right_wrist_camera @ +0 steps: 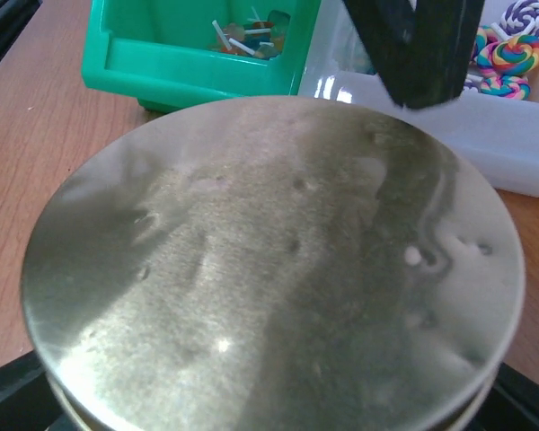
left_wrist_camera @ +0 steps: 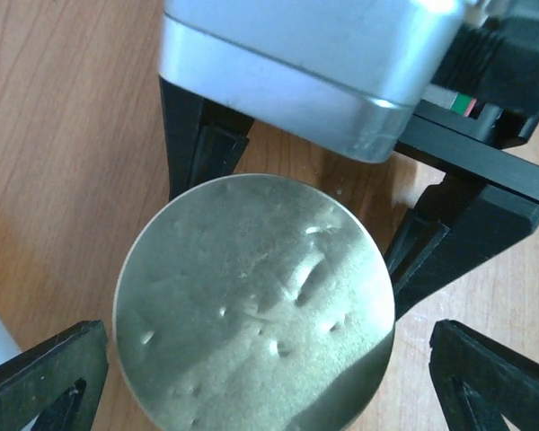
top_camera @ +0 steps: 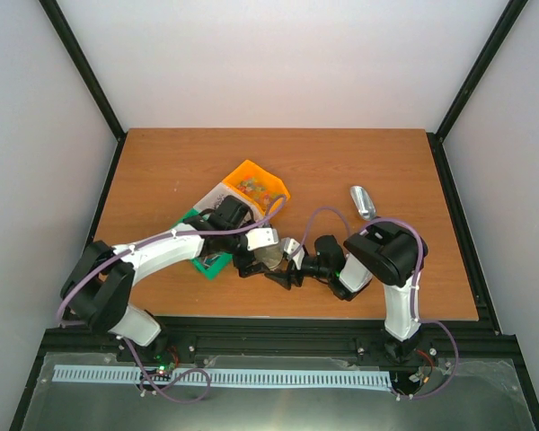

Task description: Pack the candies

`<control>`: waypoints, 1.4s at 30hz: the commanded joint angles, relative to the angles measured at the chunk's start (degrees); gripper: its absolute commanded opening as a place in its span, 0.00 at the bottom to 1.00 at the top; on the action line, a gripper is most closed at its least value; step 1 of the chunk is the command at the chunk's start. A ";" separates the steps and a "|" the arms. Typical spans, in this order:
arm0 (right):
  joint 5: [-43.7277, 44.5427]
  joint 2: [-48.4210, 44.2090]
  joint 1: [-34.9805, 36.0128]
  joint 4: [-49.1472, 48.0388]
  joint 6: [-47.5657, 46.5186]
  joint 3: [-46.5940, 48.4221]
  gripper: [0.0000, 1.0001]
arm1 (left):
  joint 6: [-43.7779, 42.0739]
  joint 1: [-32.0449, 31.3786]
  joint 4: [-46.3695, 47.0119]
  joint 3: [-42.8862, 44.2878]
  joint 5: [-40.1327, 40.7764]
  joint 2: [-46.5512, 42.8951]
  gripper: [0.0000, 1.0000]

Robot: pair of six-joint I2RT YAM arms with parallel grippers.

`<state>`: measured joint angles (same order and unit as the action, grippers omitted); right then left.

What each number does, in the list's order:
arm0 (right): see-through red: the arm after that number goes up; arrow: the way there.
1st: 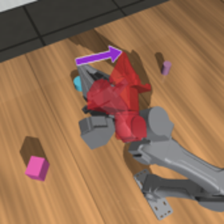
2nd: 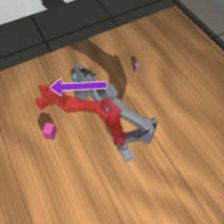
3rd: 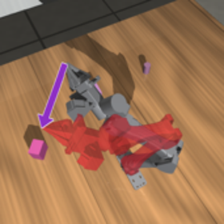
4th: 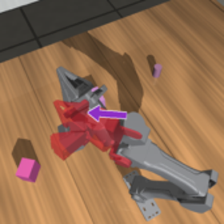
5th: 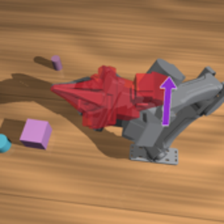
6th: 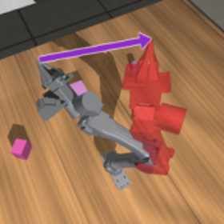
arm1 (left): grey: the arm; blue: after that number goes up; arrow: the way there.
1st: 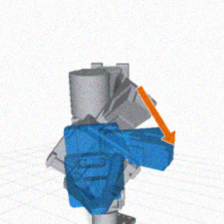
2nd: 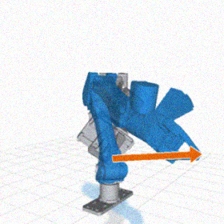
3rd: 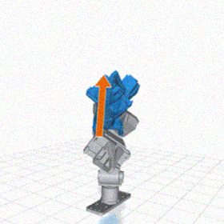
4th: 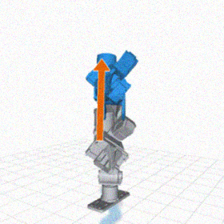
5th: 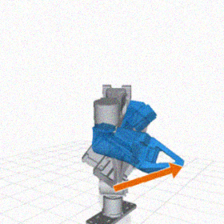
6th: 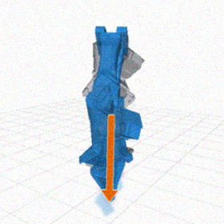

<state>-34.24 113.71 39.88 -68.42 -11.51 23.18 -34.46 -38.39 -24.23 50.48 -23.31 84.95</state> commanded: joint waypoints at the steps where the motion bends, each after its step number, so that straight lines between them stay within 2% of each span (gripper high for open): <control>1: 0.75 1.25 0.46 -4.20 0.36 -0.02 0.84 | 1.93 -1.01 2.84 0.43 0.09 2.02 0.99; 6: 1.14 1.22 0.46 -4.17 0.33 -0.07 0.80 | 3.05 -1.16 3.63 1.08 0.87 3.58 0.96; 12: 1.12 1.42 0.46 -4.13 0.37 -0.15 0.76 | 3.49 -1.19 2.51 1.80 -0.11 4.76 0.86; 15: 0.60 1.60 0.46 -4.09 0.20 -0.20 0.71 | 1.81 -1.18 1.67 1.82 -0.97 4.50 0.81; 18: -0.77 1.16 0.45 -3.97 -0.60 -0.50 0.65 | -4.42 -1.21 -2.14 2.94 -2.90 4.74 0.74; 21: -3.15 0.53 0.46 -3.57 -1.67 -0.98 0.62 | -14.08 -1.16 -11.72 5.71 -5.37 6.85 0.71; 25: -5.89 0.30 0.50 -3.57 -1.77 -1.21 0.57 | -30.36 -1.16 -22.43 10.06 -9.11 10.07 0.70; 28: -5.82 0.60 0.46 -3.69 -1.63 -1.21 0.55 | -35.22 -1.16 -24.31 13.14 -9.49 12.02 0.73; 32: -3.69 0.50 0.46 -3.98 -1.35 -1.21 0.54 | -23.82 -1.12 -15.94 14.32 -7.43 10.96 0.94; 34: -2.59 0.69 0.46 -4.09 -1.09 -1.22 0.54 | -15.97 -1.16 -9.86 12.39 -3.69 8.83 0.99; 37: -0.57 1.07 0.51 -4.47 -0.42 -1.14 0.54 | -8.48 -1.07 -6.30 10.01 0.52 5.02 1.00; 42: 1.81 1.25 0.46 -4.97 0.10 -1.11 0.54 | 0.83 -1.13 -0.83 4.62 1.69 1.17 1.00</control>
<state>-35.29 114.30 39.90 -70.46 -11.49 22.17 -43.99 -39.27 -31.75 57.89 -23.24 88.92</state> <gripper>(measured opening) 0.808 0.996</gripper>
